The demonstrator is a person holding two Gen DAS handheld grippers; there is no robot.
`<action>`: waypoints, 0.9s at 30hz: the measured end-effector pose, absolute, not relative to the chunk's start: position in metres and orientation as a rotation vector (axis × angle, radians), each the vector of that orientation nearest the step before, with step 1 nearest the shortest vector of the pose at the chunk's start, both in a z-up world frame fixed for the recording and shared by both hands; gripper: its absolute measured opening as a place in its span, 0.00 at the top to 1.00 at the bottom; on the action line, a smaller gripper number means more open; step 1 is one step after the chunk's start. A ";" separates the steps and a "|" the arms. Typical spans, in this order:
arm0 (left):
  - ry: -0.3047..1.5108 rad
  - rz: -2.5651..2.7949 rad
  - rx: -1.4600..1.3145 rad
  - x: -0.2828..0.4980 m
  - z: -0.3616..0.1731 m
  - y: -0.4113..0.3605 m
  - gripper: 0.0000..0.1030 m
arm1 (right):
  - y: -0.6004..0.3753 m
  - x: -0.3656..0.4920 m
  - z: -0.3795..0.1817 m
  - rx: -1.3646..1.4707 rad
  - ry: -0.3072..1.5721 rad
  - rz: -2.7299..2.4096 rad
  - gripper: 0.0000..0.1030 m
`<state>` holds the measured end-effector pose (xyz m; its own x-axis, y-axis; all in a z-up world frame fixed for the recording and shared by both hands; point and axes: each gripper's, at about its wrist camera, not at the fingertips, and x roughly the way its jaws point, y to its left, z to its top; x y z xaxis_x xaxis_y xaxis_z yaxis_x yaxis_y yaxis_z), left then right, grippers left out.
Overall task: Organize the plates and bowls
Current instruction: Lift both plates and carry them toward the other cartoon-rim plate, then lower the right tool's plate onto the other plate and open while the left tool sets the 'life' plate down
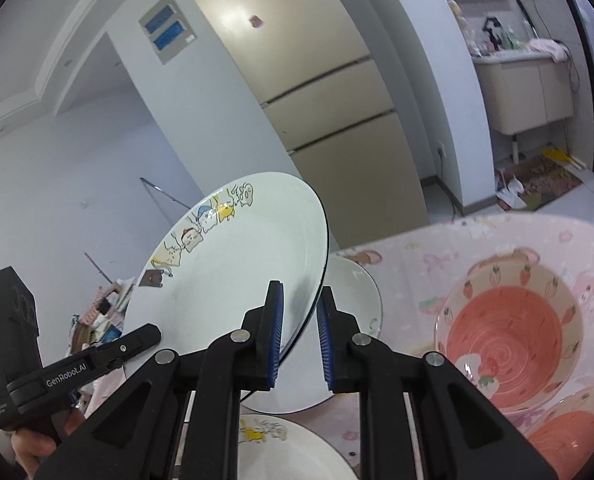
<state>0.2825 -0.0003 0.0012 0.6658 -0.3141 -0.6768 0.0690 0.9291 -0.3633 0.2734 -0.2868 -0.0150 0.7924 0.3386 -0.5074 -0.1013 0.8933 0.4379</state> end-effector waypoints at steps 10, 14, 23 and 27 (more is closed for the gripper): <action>0.922 -0.144 -0.281 0.301 -0.046 -0.003 0.81 | -0.279 0.298 -0.052 0.368 0.766 0.224 0.85; 0.934 -0.136 -0.282 0.307 -0.052 -0.003 0.81 | -0.280 0.303 -0.056 0.368 0.789 0.218 0.85; 0.963 -0.124 -0.272 0.321 -0.063 -0.002 0.81 | -0.286 0.312 -0.063 0.395 0.839 0.238 0.84; 0.958 -0.115 -0.246 0.321 -0.064 -0.005 0.80 | -0.283 0.312 -0.063 0.383 0.845 0.229 0.84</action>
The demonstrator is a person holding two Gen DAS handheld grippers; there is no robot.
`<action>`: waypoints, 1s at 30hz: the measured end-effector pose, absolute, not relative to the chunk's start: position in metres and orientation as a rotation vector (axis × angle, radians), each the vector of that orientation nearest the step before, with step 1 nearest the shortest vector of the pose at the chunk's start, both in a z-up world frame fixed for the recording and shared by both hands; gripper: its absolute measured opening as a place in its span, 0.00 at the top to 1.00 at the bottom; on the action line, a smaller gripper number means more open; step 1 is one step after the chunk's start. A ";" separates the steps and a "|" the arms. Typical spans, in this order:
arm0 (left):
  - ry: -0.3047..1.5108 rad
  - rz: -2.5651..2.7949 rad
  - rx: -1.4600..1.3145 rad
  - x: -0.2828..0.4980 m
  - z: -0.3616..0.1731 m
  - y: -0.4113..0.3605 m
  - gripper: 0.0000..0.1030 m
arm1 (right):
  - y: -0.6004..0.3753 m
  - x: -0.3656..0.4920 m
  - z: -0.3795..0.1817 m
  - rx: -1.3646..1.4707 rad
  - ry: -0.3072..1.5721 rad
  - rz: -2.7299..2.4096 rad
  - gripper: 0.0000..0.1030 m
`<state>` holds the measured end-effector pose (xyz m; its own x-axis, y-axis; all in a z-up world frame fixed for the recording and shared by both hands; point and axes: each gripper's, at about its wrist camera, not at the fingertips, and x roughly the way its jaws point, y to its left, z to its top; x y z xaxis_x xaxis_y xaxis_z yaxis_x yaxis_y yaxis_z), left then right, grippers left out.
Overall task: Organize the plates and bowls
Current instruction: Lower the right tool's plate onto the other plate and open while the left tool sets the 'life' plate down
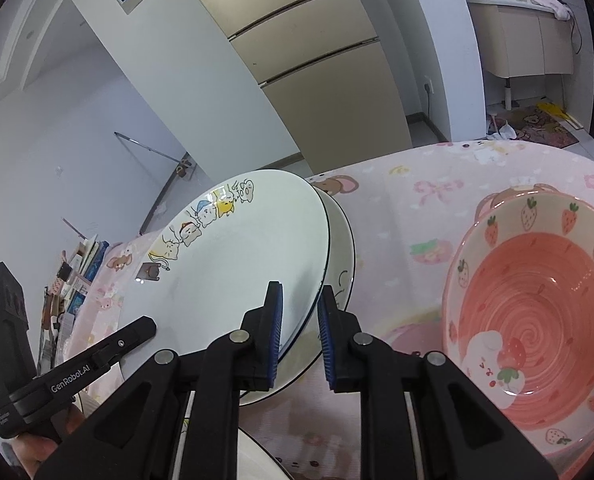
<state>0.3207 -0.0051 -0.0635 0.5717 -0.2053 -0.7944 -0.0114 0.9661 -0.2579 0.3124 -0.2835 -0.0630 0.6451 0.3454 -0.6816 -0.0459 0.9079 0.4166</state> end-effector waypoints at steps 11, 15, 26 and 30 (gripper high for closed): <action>0.982 -0.078 -0.219 0.322 -0.070 -0.013 0.78 | -0.271 0.313 -0.059 0.301 0.866 0.215 0.80; 0.969 -0.067 -0.189 0.320 -0.070 -0.018 0.78 | -0.266 0.312 -0.058 0.241 0.870 0.193 0.80; 0.935 -0.058 -0.128 0.317 -0.070 -0.026 0.74 | -0.265 0.307 -0.061 0.189 0.882 0.168 0.79; 0.932 -0.061 -0.120 0.316 -0.070 -0.026 0.74 | -0.261 0.306 -0.064 0.154 0.891 0.164 0.76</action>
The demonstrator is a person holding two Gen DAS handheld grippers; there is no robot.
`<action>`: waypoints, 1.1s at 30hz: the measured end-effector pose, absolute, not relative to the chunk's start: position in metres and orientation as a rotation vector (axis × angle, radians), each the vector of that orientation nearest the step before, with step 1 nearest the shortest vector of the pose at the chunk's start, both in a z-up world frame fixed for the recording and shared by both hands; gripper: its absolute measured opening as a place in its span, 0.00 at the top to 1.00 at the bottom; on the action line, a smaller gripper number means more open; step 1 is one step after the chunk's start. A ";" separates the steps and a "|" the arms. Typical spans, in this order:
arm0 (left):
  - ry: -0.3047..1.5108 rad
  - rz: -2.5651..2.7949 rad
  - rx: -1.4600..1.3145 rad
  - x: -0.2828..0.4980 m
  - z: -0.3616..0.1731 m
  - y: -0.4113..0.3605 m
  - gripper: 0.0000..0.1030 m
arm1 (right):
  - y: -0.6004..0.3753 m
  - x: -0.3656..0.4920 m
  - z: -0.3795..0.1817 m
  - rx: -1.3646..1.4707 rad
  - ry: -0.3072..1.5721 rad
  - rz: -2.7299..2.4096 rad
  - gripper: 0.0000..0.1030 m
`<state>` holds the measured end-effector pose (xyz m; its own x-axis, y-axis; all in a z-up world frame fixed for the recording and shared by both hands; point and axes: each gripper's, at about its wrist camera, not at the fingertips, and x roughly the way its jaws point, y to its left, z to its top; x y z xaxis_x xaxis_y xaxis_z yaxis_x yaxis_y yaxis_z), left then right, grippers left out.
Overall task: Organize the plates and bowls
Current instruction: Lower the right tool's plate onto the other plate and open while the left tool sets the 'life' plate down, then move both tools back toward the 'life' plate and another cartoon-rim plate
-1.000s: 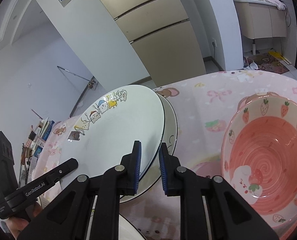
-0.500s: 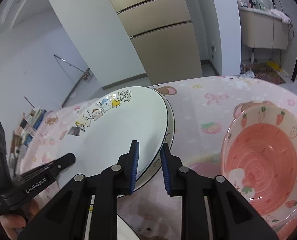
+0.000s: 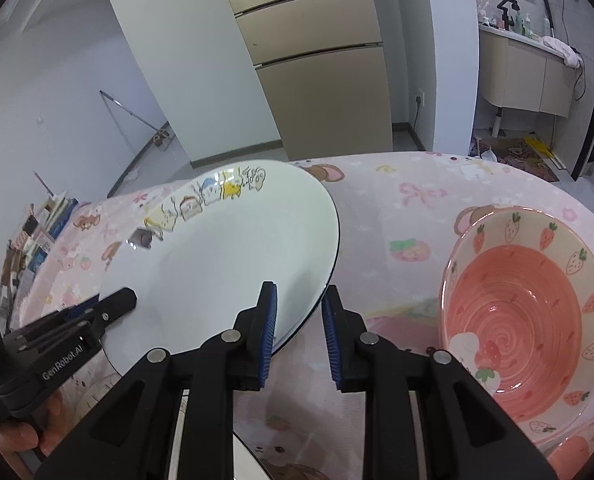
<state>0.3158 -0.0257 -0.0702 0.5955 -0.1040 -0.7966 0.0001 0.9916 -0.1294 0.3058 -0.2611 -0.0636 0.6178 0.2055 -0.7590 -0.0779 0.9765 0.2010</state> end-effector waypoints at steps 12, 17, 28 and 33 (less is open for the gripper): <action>0.792 -0.031 -0.142 0.296 -0.035 -0.016 0.00 | -0.244 0.280 -0.040 0.088 0.753 0.205 0.00; 0.710 -0.094 -0.155 0.281 -0.009 -0.014 0.00 | -0.256 0.277 -0.028 0.131 0.696 0.202 0.00; 0.506 -0.147 -0.094 0.236 0.064 -0.015 0.00 | -0.272 0.247 0.031 0.194 0.517 0.299 0.00; 0.434 -0.165 -0.058 0.213 0.089 -0.021 0.00 | -0.278 0.230 0.054 0.230 0.428 0.353 0.00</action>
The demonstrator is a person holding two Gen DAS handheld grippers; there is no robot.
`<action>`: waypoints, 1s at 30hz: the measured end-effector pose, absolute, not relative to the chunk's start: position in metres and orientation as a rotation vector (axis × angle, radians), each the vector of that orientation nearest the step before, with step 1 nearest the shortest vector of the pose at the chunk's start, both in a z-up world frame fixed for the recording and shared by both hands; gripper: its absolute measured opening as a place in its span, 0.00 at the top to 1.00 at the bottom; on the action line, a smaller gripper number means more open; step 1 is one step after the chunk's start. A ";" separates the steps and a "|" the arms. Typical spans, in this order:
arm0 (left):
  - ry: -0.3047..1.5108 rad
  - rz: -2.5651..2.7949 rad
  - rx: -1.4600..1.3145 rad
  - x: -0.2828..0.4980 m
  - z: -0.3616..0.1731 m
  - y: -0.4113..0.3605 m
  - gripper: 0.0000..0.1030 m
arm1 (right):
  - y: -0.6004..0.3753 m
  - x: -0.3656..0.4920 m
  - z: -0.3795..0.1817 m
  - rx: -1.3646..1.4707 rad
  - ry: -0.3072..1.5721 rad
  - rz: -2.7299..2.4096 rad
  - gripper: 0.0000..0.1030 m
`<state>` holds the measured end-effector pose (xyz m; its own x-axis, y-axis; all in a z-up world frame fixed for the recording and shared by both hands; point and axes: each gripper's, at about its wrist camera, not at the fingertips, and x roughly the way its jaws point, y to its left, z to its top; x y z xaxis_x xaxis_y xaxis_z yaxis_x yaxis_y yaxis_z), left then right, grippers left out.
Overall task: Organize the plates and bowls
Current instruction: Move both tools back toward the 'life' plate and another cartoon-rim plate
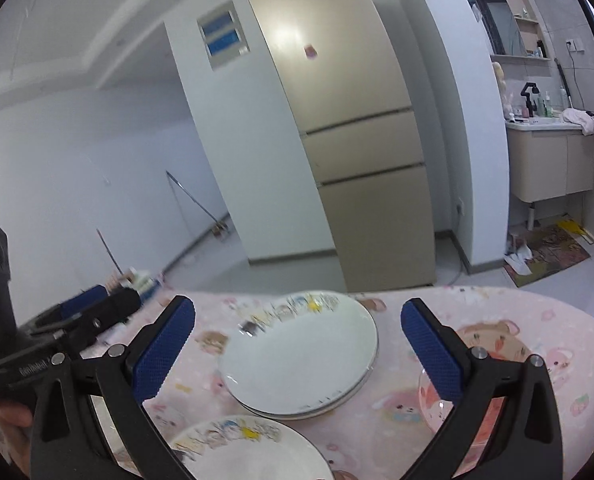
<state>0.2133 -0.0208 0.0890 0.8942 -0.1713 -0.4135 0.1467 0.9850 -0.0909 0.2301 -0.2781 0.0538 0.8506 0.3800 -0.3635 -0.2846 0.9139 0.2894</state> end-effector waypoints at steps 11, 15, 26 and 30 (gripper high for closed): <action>0.344 -0.192 -0.064 0.179 0.122 -0.017 0.00 | -0.276 0.193 0.091 0.126 0.266 0.324 0.00; 0.304 -0.253 -0.098 0.161 0.138 -0.012 0.00 | -0.271 0.181 0.105 0.087 0.249 0.326 0.00; 0.271 -0.346 -0.182 0.128 0.167 -0.004 0.00 | -0.273 0.135 0.135 0.053 0.239 0.311 0.00; 0.290 -0.325 -0.129 0.120 0.160 -0.014 0.00 | -0.274 0.127 0.123 0.005 0.274 0.333 0.00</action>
<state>0.1201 -0.0144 0.1596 0.9067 -0.3328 -0.2590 0.2959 0.9397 -0.1713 0.1274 -0.2738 0.1233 0.9085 0.3230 -0.2651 -0.3216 0.9456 0.0501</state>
